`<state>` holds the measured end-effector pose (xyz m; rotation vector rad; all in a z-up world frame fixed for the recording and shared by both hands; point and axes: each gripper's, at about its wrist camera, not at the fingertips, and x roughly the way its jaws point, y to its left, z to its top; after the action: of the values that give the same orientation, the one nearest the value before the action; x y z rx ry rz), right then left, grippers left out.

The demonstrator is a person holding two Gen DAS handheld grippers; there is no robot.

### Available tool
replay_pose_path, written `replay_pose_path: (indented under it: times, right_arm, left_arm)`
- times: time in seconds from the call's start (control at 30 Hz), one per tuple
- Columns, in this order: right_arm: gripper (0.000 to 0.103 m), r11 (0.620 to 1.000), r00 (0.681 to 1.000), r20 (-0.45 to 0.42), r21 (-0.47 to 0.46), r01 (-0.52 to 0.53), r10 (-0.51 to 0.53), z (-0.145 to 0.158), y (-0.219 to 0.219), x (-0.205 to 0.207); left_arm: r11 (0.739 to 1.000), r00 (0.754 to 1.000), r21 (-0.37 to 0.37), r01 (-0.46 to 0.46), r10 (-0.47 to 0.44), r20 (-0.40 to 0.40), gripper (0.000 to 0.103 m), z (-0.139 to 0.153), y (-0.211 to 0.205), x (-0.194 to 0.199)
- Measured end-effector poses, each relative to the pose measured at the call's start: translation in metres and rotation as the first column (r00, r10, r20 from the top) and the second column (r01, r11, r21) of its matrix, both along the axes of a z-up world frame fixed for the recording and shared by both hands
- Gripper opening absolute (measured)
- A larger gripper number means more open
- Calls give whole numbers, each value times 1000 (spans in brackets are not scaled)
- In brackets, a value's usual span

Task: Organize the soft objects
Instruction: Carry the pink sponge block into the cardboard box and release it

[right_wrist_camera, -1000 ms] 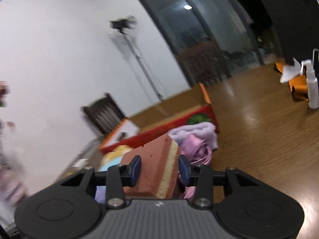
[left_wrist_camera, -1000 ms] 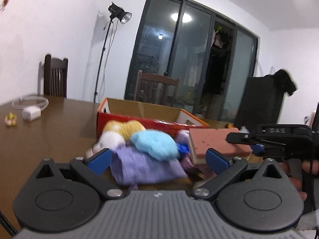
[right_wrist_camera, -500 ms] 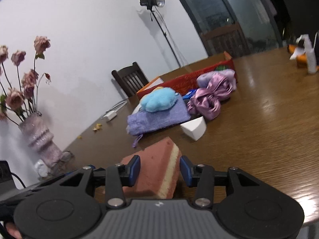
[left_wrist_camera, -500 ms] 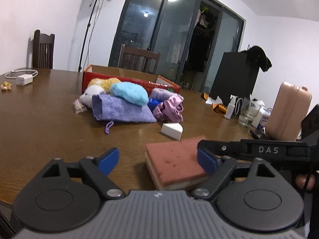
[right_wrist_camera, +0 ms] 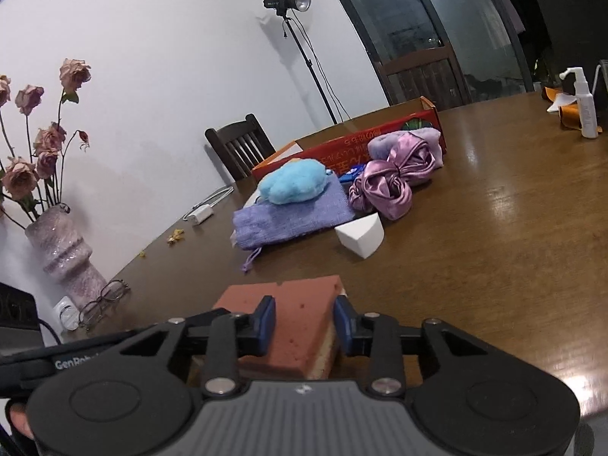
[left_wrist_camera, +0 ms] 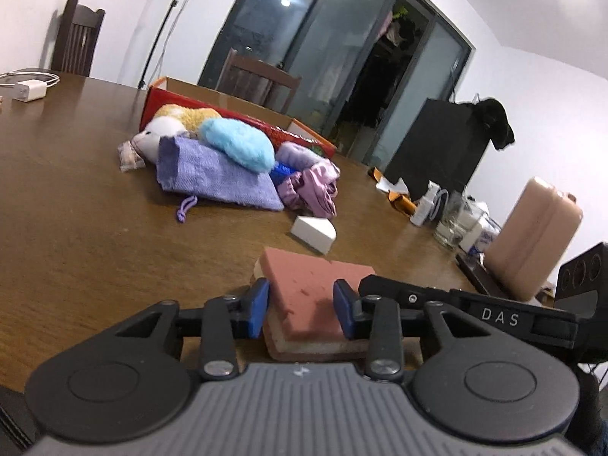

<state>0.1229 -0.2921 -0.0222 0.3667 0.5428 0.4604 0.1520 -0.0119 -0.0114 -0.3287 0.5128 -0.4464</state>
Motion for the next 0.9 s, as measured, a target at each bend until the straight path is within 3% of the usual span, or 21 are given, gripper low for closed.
replay_pose_path:
  times: [0.17, 0.27, 0.47, 0.67, 0.73, 0.9]
  right_arm:
    - [32, 1000, 1000, 24, 7, 4, -4, 16, -2, 17]
    - [32, 1000, 998, 69, 0, 5, -5, 40, -4, 37]
    - [32, 1000, 996, 89, 0, 11, -11, 91, -17, 131]
    - [32, 999, 999, 20, 2, 40, -40, 135, -31, 269]
    - [32, 998, 998, -12, -14, 55, -55, 140, -34, 318]
    - [32, 988, 987, -100, -102, 117, -127, 122, -34, 432]
  left_arm:
    - [1000, 999, -14, -2, 2, 52, 35, 28, -2, 19]
    - [999, 996, -45, 11, -7, 84, 35, 50, -2, 47]
    - [993, 995, -114, 15, -4, 99, 35, 97, -9, 143]
    - [994, 1000, -108, 6, -5, 9, 35, 137, -26, 282]
    - [992, 997, -128, -4, -5, -71, 35, 137, -31, 332]
    - [997, 978, -73, 16, -31, -208, 35, 106, -54, 439]
